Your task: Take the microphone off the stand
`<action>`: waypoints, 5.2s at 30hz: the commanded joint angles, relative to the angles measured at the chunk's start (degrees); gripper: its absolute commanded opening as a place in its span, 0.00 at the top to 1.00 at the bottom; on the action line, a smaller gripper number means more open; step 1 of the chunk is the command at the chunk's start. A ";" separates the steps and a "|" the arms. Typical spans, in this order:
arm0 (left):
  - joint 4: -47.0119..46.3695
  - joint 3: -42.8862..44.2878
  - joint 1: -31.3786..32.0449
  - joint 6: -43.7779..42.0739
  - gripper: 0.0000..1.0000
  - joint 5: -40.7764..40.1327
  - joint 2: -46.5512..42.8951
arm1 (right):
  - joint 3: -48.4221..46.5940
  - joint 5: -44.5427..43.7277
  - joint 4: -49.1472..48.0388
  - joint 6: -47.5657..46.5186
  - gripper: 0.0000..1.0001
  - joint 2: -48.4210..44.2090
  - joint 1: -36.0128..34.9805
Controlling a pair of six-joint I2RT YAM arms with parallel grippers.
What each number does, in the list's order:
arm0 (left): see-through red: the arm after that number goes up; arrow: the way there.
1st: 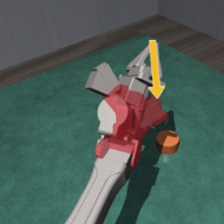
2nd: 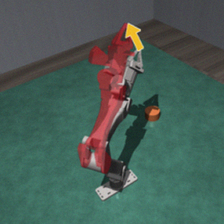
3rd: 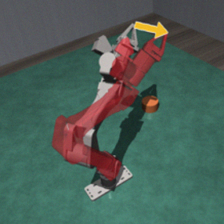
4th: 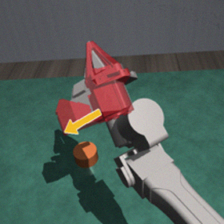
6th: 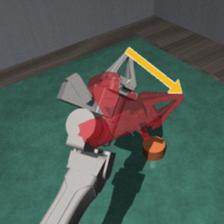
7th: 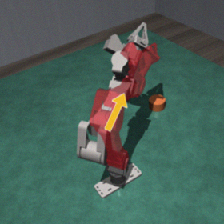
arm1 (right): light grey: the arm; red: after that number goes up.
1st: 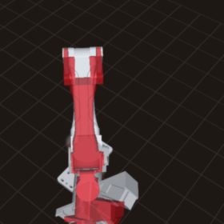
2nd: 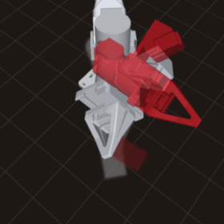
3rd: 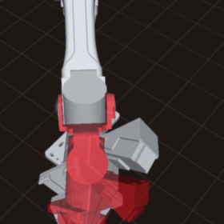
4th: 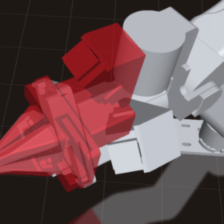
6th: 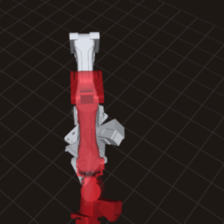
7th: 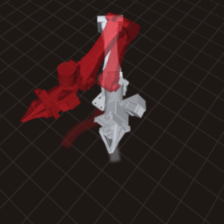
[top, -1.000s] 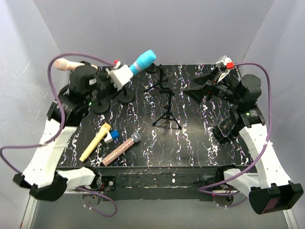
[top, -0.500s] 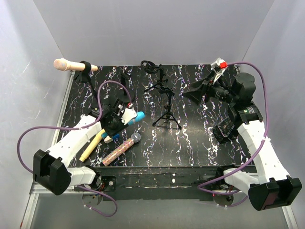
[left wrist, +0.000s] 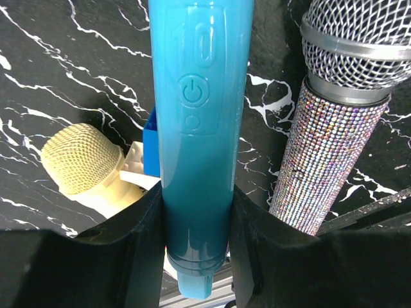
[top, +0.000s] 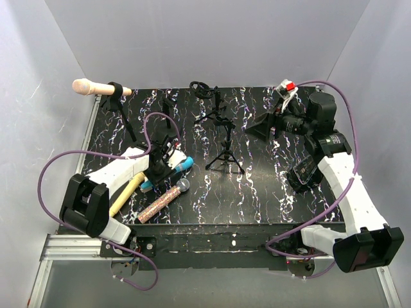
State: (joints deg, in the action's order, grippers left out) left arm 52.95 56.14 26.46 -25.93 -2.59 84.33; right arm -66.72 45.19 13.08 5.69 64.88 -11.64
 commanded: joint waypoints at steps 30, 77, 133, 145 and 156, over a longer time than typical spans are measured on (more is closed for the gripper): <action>-11.36 9.60 -0.27 5.27 0.32 22.45 -17.34 | -5.27 4.81 11.81 -29.35 0.22 10.52 -0.40; -52.06 6.70 2.54 -3.16 0.40 44.86 -0.14 | -14.49 -16.37 0.10 8.19 0.99 24.59 -13.06; -39.77 24.91 -0.36 10.61 0.28 53.39 11.31 | -1.48 6.92 -18.45 8.19 0.99 19.22 -10.60; -52.21 3.21 7.28 -13.62 0.37 41.54 -2.15 | -6.14 -2.12 -14.49 13.38 0.99 23.45 -9.63; -56.29 7.05 8.61 -14.24 0.45 42.75 3.11 | -7.46 -4.23 -15.10 15.40 0.99 25.21 -9.72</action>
State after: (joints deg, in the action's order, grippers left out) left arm -0.69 60.05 34.81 -39.24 39.94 86.59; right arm -70.76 41.21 -0.51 18.06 89.76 -21.39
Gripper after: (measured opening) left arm 0.565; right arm 0.431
